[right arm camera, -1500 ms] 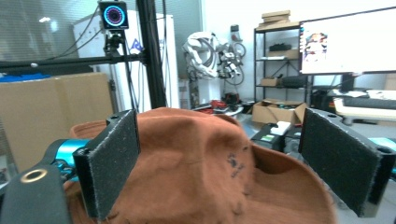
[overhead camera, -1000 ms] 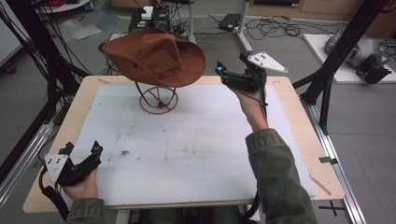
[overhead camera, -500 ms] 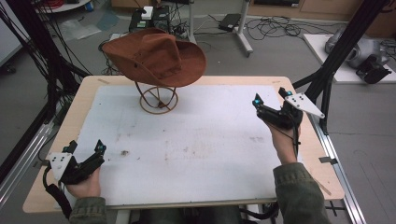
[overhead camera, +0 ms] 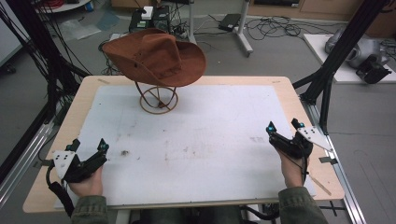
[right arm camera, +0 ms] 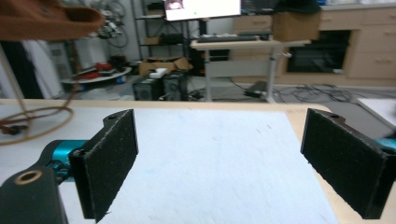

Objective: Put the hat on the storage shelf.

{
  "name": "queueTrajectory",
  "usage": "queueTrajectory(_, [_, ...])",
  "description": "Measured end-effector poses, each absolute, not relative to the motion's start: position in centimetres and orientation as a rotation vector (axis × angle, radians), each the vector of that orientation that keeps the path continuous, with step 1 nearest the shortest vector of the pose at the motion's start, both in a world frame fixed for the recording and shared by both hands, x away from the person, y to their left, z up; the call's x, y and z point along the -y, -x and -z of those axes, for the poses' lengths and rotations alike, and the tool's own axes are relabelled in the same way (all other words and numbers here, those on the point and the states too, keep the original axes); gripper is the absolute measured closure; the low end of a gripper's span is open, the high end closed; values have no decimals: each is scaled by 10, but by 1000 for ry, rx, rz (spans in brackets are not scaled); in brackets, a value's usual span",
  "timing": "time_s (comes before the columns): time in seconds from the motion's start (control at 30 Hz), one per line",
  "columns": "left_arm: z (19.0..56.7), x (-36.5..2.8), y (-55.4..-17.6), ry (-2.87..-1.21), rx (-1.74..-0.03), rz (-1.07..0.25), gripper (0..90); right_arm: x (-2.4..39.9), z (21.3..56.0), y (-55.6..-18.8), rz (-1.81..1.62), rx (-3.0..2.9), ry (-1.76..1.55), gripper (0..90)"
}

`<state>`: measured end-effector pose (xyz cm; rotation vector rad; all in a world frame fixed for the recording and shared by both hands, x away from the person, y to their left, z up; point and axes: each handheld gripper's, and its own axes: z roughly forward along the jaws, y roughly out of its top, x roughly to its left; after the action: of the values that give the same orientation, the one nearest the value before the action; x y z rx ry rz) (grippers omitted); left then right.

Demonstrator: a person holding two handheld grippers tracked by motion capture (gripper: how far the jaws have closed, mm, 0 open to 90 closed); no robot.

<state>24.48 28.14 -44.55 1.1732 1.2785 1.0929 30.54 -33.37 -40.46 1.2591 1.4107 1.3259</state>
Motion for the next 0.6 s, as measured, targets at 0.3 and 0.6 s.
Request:
queueTrajectory(0.3, [444, -281, -243, -1164, -1275, -1115, 121, 338, 437, -289, -1292, -1345, -1317, 104])
queueTrajectory(0.6, [444, -282, -242, -1163, -1273, -1121, 121, 336, 437, -288, -1293, -1348, -1300, 104])
